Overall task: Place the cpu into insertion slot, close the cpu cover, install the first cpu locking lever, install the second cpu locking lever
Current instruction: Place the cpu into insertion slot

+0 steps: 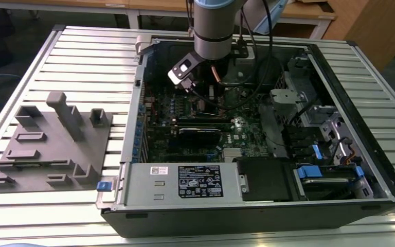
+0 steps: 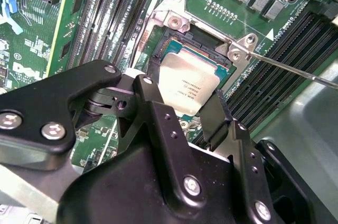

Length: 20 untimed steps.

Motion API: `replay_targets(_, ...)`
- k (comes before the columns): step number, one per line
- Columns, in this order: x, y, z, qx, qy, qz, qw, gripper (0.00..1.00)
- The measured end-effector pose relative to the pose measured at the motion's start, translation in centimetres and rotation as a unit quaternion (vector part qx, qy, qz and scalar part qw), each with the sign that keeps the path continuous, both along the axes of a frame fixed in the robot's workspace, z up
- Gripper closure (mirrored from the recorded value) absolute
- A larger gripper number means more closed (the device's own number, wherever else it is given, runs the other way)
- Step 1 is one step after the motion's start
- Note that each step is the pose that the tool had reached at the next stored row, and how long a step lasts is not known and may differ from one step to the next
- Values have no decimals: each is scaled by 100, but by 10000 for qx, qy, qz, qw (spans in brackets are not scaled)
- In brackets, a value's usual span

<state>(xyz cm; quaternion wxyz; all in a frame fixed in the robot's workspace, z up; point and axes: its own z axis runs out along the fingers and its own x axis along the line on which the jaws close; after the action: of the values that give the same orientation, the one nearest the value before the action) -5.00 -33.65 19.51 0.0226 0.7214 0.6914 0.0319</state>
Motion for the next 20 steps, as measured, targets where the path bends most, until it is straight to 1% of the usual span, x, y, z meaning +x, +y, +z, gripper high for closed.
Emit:
replay_targets(6,1,0,9,0,0,0,10000,46)
replay_targets(7,2,0,10,0,4,0,10000,46)
replay_targets(8,2,-1,10,-1,20,1,10000,46)
replay_targets(10,1,-1,11,-1,38,0,10000,46)
replay_targets(16,2,0,10,0,47,0,10000,46)
replay_targets(18,3,0,9,1,84,1,10000,46)
replay_targets(20,2,0,10,-1,97,0,10000,46)
